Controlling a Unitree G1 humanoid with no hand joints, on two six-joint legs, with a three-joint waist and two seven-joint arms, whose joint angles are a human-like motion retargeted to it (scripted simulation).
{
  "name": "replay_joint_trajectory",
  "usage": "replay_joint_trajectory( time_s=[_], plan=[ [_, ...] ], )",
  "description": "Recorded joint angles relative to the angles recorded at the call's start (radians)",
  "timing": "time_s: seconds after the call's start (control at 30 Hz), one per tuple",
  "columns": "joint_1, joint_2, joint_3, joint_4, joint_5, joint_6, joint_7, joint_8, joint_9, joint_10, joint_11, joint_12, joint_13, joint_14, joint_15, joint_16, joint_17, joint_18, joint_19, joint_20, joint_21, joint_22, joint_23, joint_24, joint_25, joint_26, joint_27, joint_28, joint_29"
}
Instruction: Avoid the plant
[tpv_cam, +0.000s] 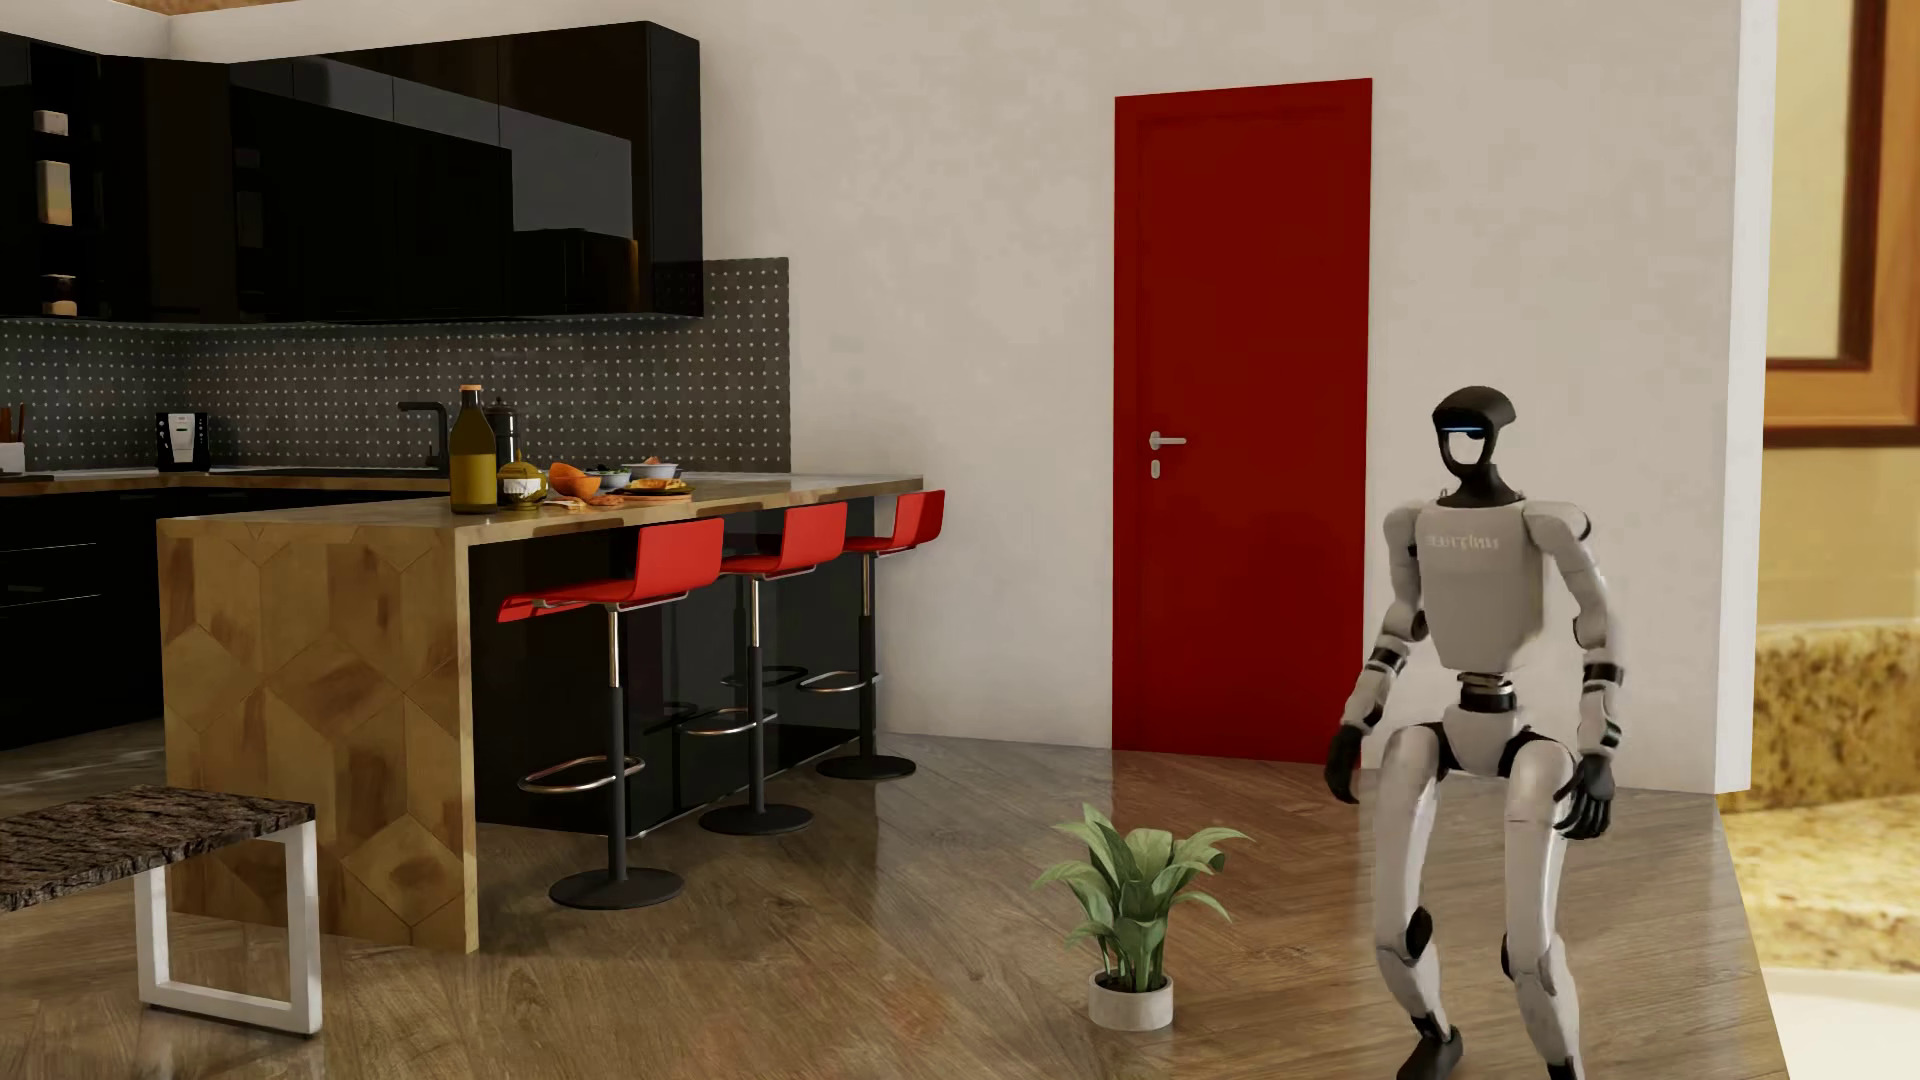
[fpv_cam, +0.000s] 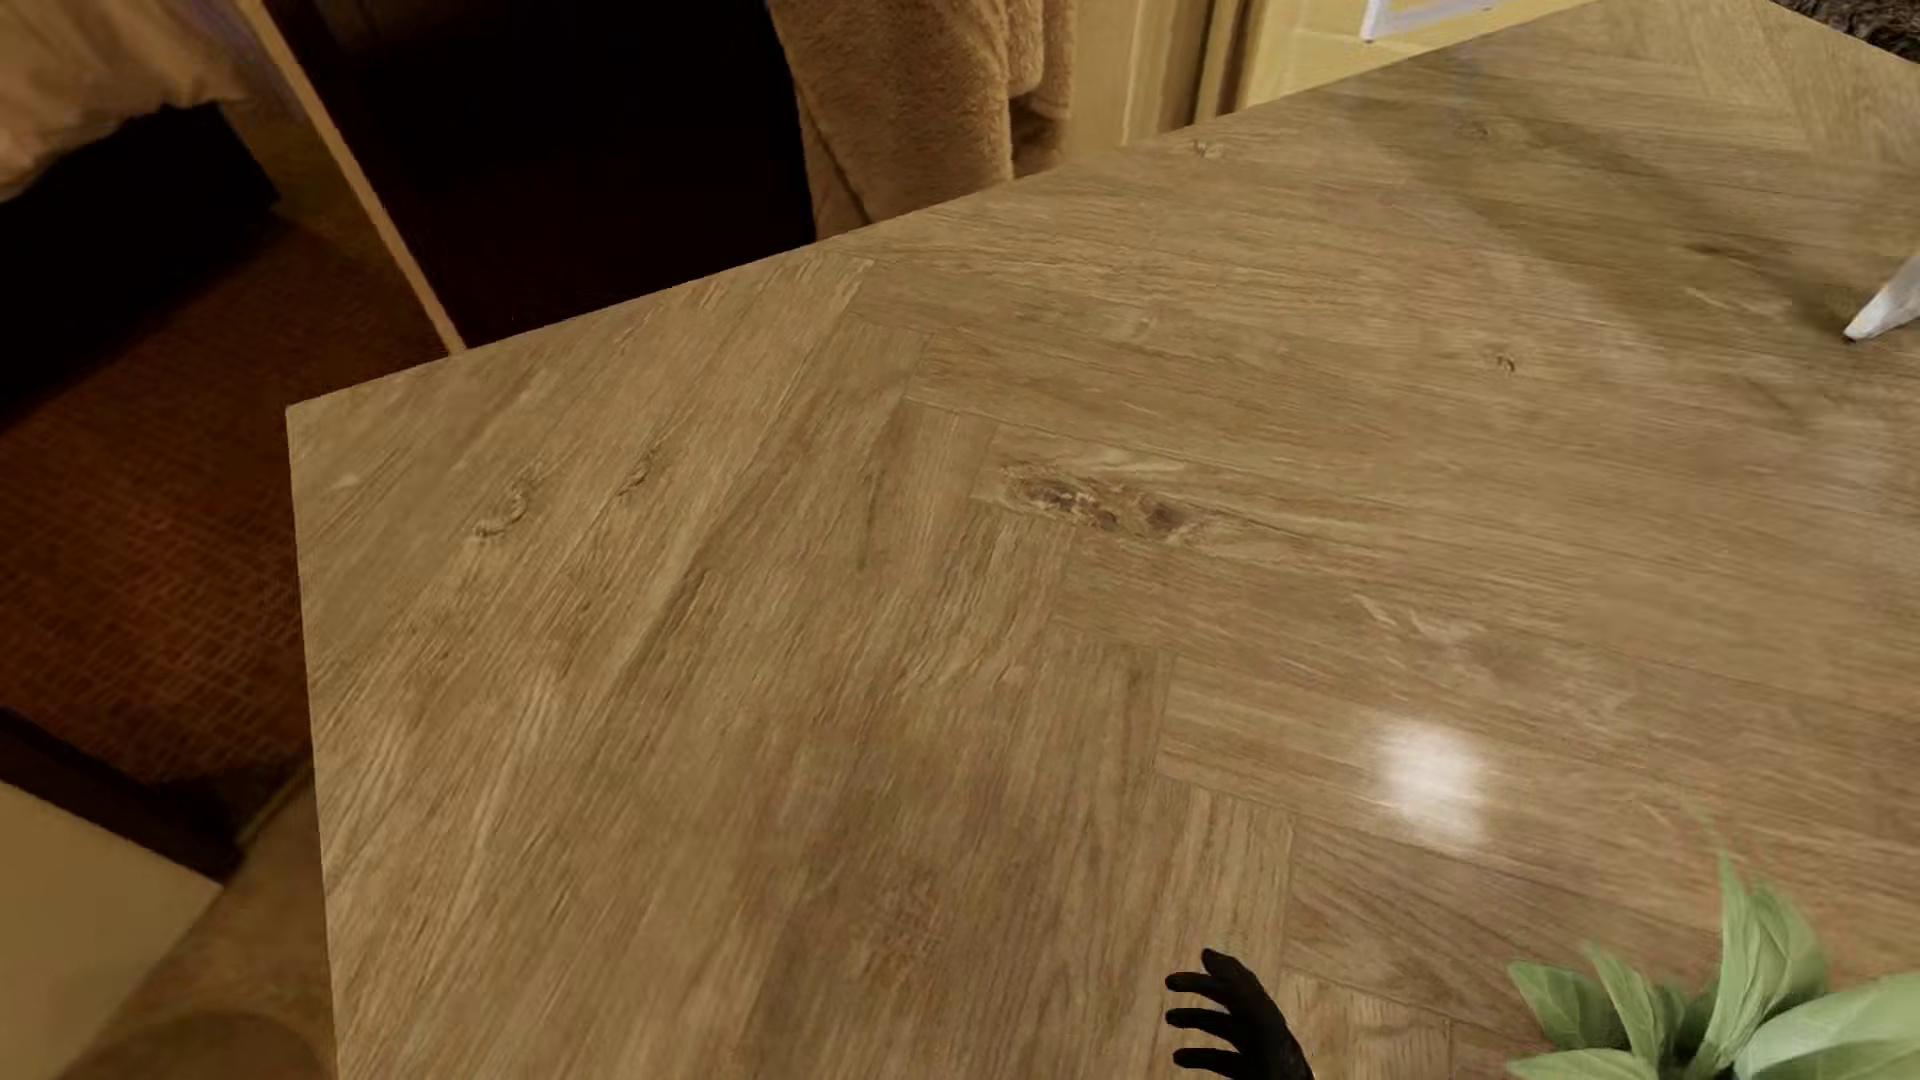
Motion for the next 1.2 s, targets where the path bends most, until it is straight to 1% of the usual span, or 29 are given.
replay_joint_trajectory(
  time_s=[0.03,0.07,0.1,0.13,0.17,0.23,0.27,0.33,0.37,0.4,0.43,0.47,0.53,0.57,0.63,0.7,0.73,0.77,0.8,0.83,0.87,0.93,0.97,1.0,1.03,1.1,1.13,1.17,1.2],
  plan=[
    [0.078,-0.025,-0.02,-0.003,-0.037,-0.025,0.057,-0.035,0.017,-0.034,0.099,-0.066,0.008,-0.031,0.051,0.017,-0.001,0.097,-0.056,-0.005,0.005,-0.02,0.026,-0.023,0.001,0.055,-0.044,0.018,0.046],
    [0.157,-0.066,-0.058,0.011,-0.057,-0.044,0.101,-0.081,0.029,-0.076,0.147,-0.133,0.06,-0.064,0.106,-0.002,-0.003,0.05,-0.078,-0.014,0.0,-0.071,0.014,-0.059,0.013,0.081,-0.076,0.065,0.086],
    [0.167,-0.102,-0.101,0.025,-0.056,-0.065,0.121,-0.103,0.041,0.006,0.094,-0.217,0.12,-0.038,0.096,-0.044,-0.034,0.021,-0.064,-0.032,0.023,-0.11,-0.009,-0.093,0.022,0.066,-0.086,0.122,0.1],
    [0.106,-0.111,-0.12,0.026,-0.066,-0.093,0.12,-0.102,0.04,0.198,-0.01,-0.289,0.155,0.091,0.057,-0.09,-0.089,0.003,-0.017,-0.066,0.058,-0.123,0.028,-0.118,0.024,0.022,-0.093,0.171,0.092],
    [0.015,-0.073,-0.118,0.009,-0.043,-0.089,0.068,-0.077,0.031,0.364,-0.011,-0.314,0.185,0.288,0.019,-0.116,-0.113,-0.014,-0.015,-0.115,0.063,-0.091,0.122,-0.131,0.018,-0.049,-0.099,0.202,0.05],
    [-0.125,0.043,-0.055,-0.021,0.02,-0.04,-0.019,-0.02,0.021,0.331,-0.077,-0.207,0.212,0.157,-0.026,-0.137,-0.065,-0.04,-0.014,-0.069,0.015,-0.079,0.081,-0.113,0.03,-0.143,-0.043,0.195,-0.066],
    [-0.196,0.108,-0.024,-0.019,0.044,-0.017,-0.024,0.008,0.017,0.25,-0.114,-0.128,0.171,0.088,-0.053,-0.129,-0.045,-0.05,-0.014,-0.048,0.04,-0.105,0.087,-0.089,0.025,-0.147,-0.007,0.177,-0.123],
    [-0.215,0.108,-0.017,-0.014,0.067,0.013,-0.004,0.021,0.023,-0.055,0.067,-0.08,0.082,0.114,-0.035,-0.02,-0.01,-0.073,-0.04,-0.021,-0.035,-0.026,-0.03,-0.063,-0.003,-0.159,0.065,0.14,-0.154],
    [-0.185,0.021,-0.039,0.008,0.044,0.0,0.02,-0.017,0.024,-0.043,0.288,-0.112,0.056,0.26,0.13,0.036,-0.008,-0.045,-0.076,-0.022,0.0,0.024,-0.024,-0.061,-0.013,-0.159,0.068,0.143,-0.133],
    [-0.139,-0.062,-0.079,0.019,0.013,-0.036,0.058,-0.046,0.017,-0.033,0.405,-0.125,0.047,0.208,0.304,0.047,-0.015,0.073,-0.049,-0.007,0.007,0.024,0.043,-0.07,-0.007,-0.166,0.053,0.171,-0.075],
    [-0.075,-0.128,-0.119,0.028,-0.015,-0.081,0.094,-0.068,0.019,-0.042,0.457,-0.146,0.068,0.167,0.334,0.043,-0.038,0.114,0.004,0.006,-0.004,-0.011,0.055,-0.088,0.008,-0.159,0.043,0.199,-0.008],
    [-0.013,-0.18,-0.14,0.044,-0.057,-0.113,0.133,-0.088,0.008,-0.061,0.409,-0.156,0.097,0.131,0.231,0.004,-0.069,0.052,0.017,-0.013,-0.019,-0.1,0.025,-0.116,0.02,-0.136,0.044,0.219,0.043],
    [0.101,-0.192,-0.15,0.078,-0.114,-0.148,0.192,-0.11,-0.024,-0.06,0.066,-0.192,0.153,0.039,0.057,-0.085,-0.045,0.047,0.017,-0.091,-0.06,-0.138,0.004,-0.141,-0.027,-0.099,0.035,0.203,0.052],
    [0.096,-0.16,-0.106,0.098,-0.098,-0.135,0.157,-0.109,-0.019,0.054,0.021,-0.234,0.153,0.014,0.1,-0.096,-0.058,0.023,0.007,-0.147,-0.028,-0.139,0.064,-0.131,-0.042,-0.063,0.02,0.178,0.026],
    [-0.023,-0.067,-0.02,0.047,-0.036,-0.062,-0.008,-0.067,0.0,0.312,-0.026,-0.193,0.135,0.218,0.059,-0.113,-0.073,0.009,0.015,-0.073,0.041,-0.066,0.117,-0.071,-0.023,-0.038,-0.031,0.121,-0.044],
    [-0.086,0.028,0.039,0.02,0.004,0.017,-0.044,-0.012,-0.006,0.142,-0.101,-0.06,0.119,0.028,0.028,-0.073,-0.036,-0.003,0.033,0.01,-0.007,-0.054,0.037,-0.015,0.005,0.0,-0.07,0.068,-0.088],
    [-0.078,0.074,0.038,0.031,0.024,0.051,-0.039,0.025,-0.002,-0.005,-0.12,-0.014,0.069,-0.008,0.003,-0.058,-0.015,-0.011,0.043,0.012,-0.013,-0.037,-0.001,-0.003,0.005,0.013,-0.074,0.052,-0.089],
    [-0.031,0.077,0.01,0.04,0.022,0.044,-0.007,0.057,-0.004,-0.091,-0.063,0.004,0.029,0.148,-0.023,-0.004,0.025,-0.028,0.033,-0.027,-0.013,-0.006,-0.032,-0.012,0.006,0.006,-0.073,0.047,-0.067],
    [0.024,0.028,-0.02,0.045,-0.011,0.005,0.043,0.022,-0.002,-0.102,0.073,-0.018,0.026,0.109,0.049,0.026,0.012,0.027,-0.043,-0.026,0.023,-0.032,0.017,-0.036,0.025,-0.001,-0.078,0.064,-0.015],
    [0.091,-0.011,-0.061,0.055,-0.046,-0.031,0.084,-0.037,0.005,-0.121,0.177,-0.071,0.052,0.073,0.124,0.01,0.001,0.03,-0.076,-0.011,0.008,-0.017,0.035,-0.063,0.044,-0.026,-0.064,0.099,0.043],
    [0.157,-0.054,-0.115,0.067,-0.069,-0.073,0.128,-0.083,-0.003,-0.149,0.215,-0.112,0.09,0.042,0.138,-0.009,-0.006,0.019,-0.048,-0.017,-0.001,-0.044,0.01,-0.09,0.052,-0.042,-0.024,0.143,0.084],
    [0.21,-0.082,-0.147,0.079,-0.103,-0.14,0.159,-0.114,-0.026,-0.053,0.017,-0.274,0.201,0.003,0.034,-0.083,-0.053,-0.014,0.017,-0.091,-0.012,-0.17,0.021,-0.136,0.033,-0.034,0.041,0.202,0.067],
    [0.113,-0.048,-0.135,0.081,-0.08,-0.133,0.079,-0.101,-0.03,0.192,0.005,-0.322,0.226,0.134,-0.025,-0.143,-0.107,-0.029,-0.004,-0.085,0.067,-0.104,0.134,-0.139,0.009,-0.098,0.047,0.201,0.02],
    [0.021,0.001,-0.098,0.043,-0.048,-0.105,-0.001,-0.076,-0.018,0.298,-0.012,-0.27,0.224,0.178,-0.054,-0.133,-0.099,-0.038,-0.001,-0.102,0.057,-0.068,0.15,-0.136,0.001,-0.156,0.067,0.182,-0.031],
    [-0.074,0.055,-0.047,0.02,-0.015,-0.065,-0.039,-0.052,-0.004,0.309,-0.045,-0.193,0.21,0.154,-0.074,-0.119,-0.058,-0.045,0.002,-0.089,0.026,-0.066,0.116,-0.126,0.007,-0.177,0.084,0.156,-0.08],
    [-0.179,0.128,0.006,0.018,0.019,-0.003,-0.01,-0.008,0.02,0.057,-0.014,-0.083,0.155,0.071,-0.131,-0.047,-0.023,-0.05,0.011,-0.007,-0.021,-0.041,-0.014,-0.084,0.008,-0.153,0.093,0.107,-0.147],
    [-0.159,0.095,-0.016,0.021,0.021,-0.004,0.002,0.013,0.025,0.036,0.127,-0.058,0.088,0.141,-0.094,0.012,0.001,-0.016,-0.03,-0.006,-0.034,-0.001,-0.006,-0.079,0.007,-0.14,0.079,0.101,-0.147],
    [-0.12,0.027,-0.057,0.025,-0.002,-0.027,0.04,0.003,0.027,0.048,0.294,-0.071,0.031,0.088,0.067,0.041,-0.001,0.091,-0.067,-0.012,-0.002,0.006,0.071,-0.087,0.018,-0.111,0.047,0.118,-0.113],
    [-0.049,-0.043,-0.083,0.037,-0.032,-0.058,0.083,-0.017,0.028,0.006,0.368,-0.113,0.042,0.062,0.216,0.027,-0.01,0.047,-0.059,-0.003,-0.023,-0.025,0.072,-0.101,0.039,-0.086,0.022,0.157,-0.055]
  ],
)
